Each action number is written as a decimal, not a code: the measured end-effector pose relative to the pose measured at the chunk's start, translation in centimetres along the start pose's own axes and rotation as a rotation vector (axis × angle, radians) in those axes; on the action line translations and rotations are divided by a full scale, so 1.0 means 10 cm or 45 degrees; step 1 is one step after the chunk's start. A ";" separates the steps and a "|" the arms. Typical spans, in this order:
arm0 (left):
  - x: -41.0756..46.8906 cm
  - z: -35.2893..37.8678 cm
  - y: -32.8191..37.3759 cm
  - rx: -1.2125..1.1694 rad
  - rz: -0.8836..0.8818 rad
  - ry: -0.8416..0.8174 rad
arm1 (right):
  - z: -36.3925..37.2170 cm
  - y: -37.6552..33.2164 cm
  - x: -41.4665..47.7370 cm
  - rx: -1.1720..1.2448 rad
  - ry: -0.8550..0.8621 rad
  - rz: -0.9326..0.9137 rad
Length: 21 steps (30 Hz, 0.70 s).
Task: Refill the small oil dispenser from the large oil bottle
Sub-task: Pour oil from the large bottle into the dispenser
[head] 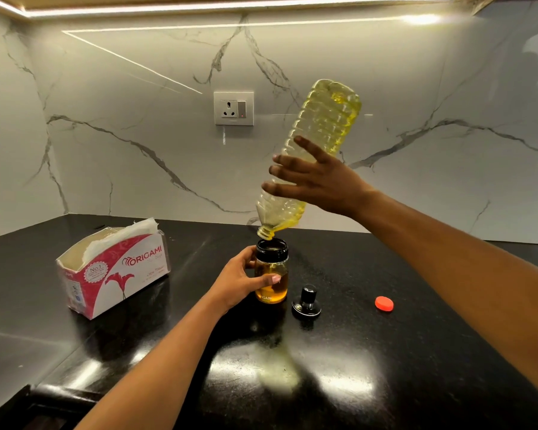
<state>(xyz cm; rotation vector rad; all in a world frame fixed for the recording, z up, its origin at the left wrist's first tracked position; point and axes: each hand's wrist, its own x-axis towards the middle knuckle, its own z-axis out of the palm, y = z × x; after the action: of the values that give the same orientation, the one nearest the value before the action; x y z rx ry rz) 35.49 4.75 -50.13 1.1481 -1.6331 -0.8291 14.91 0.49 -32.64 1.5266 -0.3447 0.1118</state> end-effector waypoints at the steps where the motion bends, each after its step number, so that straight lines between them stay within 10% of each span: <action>1: 0.00 0.00 0.00 -0.001 0.001 0.001 | 0.00 -0.01 0.01 0.000 -0.006 -0.002; 21: 0.01 0.00 -0.03 -0.014 0.000 0.008 | 0.01 -0.01 -0.08 -0.001 -0.071 0.015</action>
<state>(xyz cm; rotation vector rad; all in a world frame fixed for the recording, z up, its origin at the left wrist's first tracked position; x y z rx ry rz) 35.57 4.57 -50.33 1.1424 -1.6218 -0.8330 14.18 0.50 -32.96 1.5294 -0.3985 0.0787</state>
